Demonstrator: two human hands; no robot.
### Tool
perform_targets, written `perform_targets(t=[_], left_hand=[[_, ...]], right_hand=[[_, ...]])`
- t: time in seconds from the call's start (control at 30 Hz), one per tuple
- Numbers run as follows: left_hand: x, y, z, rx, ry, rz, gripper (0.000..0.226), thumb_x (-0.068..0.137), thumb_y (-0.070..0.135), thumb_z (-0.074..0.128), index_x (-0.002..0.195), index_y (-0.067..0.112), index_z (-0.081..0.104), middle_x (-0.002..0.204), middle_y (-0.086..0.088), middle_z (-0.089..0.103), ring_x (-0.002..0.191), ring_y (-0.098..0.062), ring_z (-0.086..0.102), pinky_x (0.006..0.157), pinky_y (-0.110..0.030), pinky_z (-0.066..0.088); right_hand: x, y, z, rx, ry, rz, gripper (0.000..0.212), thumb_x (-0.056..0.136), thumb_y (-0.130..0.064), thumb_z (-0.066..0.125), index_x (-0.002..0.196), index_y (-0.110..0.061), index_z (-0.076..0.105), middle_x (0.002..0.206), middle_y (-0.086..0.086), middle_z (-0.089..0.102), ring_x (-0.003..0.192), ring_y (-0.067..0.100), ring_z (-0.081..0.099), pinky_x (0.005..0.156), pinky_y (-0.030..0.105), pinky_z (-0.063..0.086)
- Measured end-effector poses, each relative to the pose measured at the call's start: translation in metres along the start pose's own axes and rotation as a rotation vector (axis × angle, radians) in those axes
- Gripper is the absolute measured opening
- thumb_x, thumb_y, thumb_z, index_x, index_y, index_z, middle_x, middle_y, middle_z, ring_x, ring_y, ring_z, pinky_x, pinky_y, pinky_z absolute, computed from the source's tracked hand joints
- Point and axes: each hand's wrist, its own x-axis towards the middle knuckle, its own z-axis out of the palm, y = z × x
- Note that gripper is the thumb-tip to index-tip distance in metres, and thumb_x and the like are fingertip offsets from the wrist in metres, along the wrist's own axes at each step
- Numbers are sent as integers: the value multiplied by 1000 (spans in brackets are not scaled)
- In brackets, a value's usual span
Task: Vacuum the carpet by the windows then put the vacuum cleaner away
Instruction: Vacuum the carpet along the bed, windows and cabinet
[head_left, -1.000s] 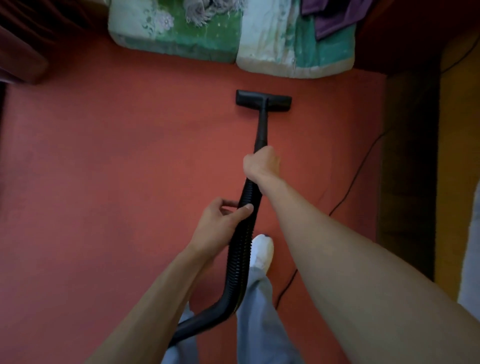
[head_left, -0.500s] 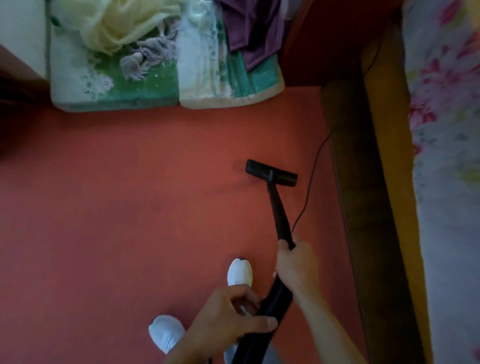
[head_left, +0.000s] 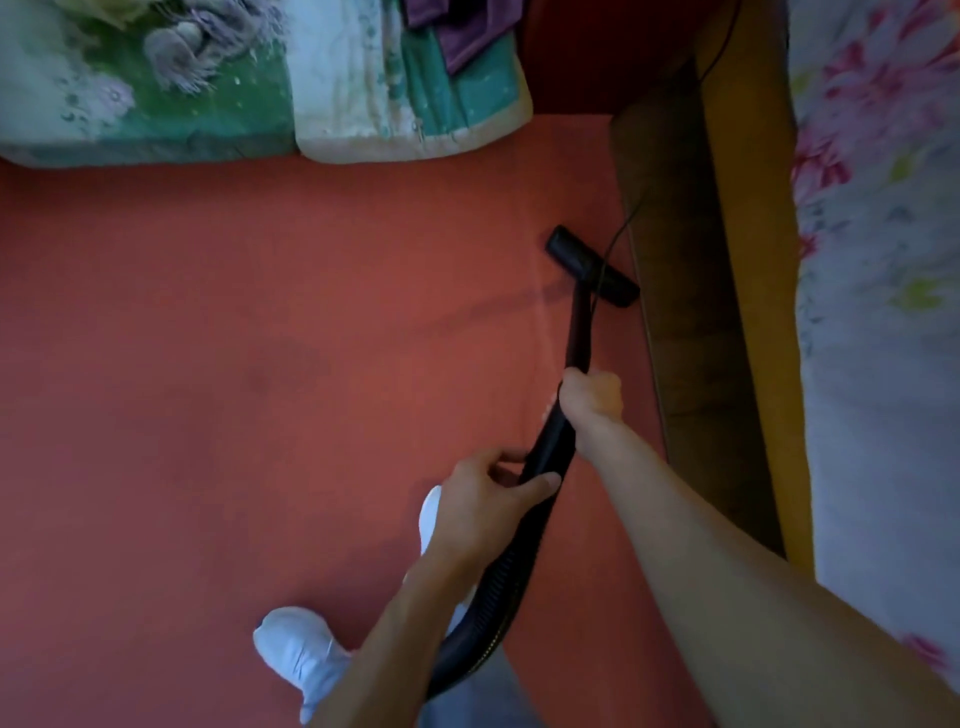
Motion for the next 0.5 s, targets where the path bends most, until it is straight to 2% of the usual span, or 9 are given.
perform_targets(t=[0.07,0.13,0.2,0.23,0.3,0.4,0.43,0.5], left_hand=[[1,1,-4,1,-41,-56,28,72,32,86,93,22,71,72,4,71,64,-12,71,62,-31,59],[-6,2,-17,-7,-152,-129,32,70,27,88,87,15,65,69,4,68,63,-14,69,60,-31,56],[-16,1,-37,-19,-302,-181,37,70,22,88,90,7,60,75,-2,68,71,-20,69,61,-33,56],[-22,3,-46,-10,-376,-202,40,71,20,87,93,4,58,80,-6,69,76,-24,69,62,-33,56],[-28,7,-60,6,-474,-240,40,74,18,86,95,3,55,90,-16,71,85,-31,69,63,-33,57],[-23,12,-66,46,-504,-235,45,75,18,86,103,2,55,105,-28,68,94,-39,70,66,-36,59],[-19,14,-65,65,-491,-217,45,75,17,86,104,2,56,105,-29,67,90,-37,71,66,-38,59],[-8,12,-59,78,-434,-181,37,76,18,84,97,6,56,93,-28,68,75,-25,69,64,-38,60]], right_hand=[[-12,-2,-2,-31,-2,-9,46,77,-27,46,117,-9,61,107,21,68,85,36,68,72,57,59],[-38,0,-5,-61,-19,-18,41,80,-24,45,113,-8,62,101,17,69,84,34,68,68,48,61],[-64,8,-8,-94,-60,-7,24,88,-18,47,103,-8,63,86,9,65,69,26,64,55,32,54],[-75,12,-8,-78,-87,12,17,91,-16,47,97,-9,62,79,8,62,61,23,60,52,29,51],[-88,20,-6,-35,-128,51,15,92,-14,48,93,-7,61,72,10,60,52,23,57,52,33,53],[-83,20,6,-36,-131,35,16,90,-16,51,95,-7,63,72,12,63,54,26,61,59,45,58],[-76,17,10,-37,-130,21,17,88,-18,52,95,-7,63,74,13,64,56,27,62,62,49,59],[-59,10,18,-78,-108,-26,27,81,-23,52,100,-8,64,84,17,68,65,32,67,67,53,60]])
